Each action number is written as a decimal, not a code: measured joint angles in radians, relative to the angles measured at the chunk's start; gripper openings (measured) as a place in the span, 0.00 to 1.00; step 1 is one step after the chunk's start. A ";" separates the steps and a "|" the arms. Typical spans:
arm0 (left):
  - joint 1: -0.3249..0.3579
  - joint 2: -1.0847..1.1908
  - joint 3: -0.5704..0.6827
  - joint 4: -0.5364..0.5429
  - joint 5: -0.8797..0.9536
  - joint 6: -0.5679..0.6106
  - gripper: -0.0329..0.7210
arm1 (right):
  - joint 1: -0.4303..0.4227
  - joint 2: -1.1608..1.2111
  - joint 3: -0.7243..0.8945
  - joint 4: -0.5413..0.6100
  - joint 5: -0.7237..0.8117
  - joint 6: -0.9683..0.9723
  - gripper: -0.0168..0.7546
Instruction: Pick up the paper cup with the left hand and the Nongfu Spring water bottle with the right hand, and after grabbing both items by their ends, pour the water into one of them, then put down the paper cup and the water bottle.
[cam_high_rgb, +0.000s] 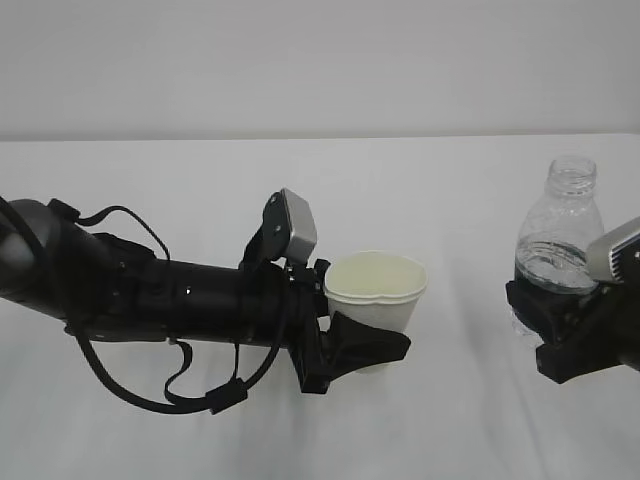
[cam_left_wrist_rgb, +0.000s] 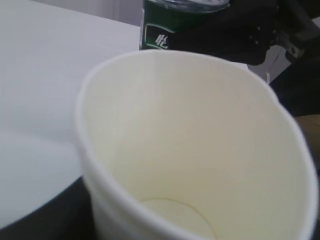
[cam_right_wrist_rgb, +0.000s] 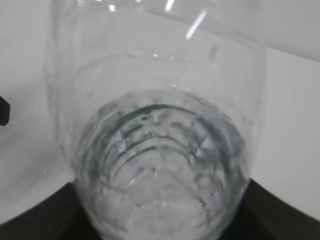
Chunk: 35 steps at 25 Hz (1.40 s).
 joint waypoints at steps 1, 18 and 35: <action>-0.004 0.000 -0.002 0.000 0.016 -0.002 0.65 | 0.000 0.000 -0.009 0.000 0.022 -0.008 0.60; -0.057 0.021 -0.061 -0.024 0.056 -0.002 0.65 | 0.000 0.000 -0.038 0.006 0.115 -0.164 0.60; -0.065 0.071 -0.137 -0.014 0.016 -0.042 0.65 | 0.000 0.000 -0.100 0.049 0.254 -0.304 0.60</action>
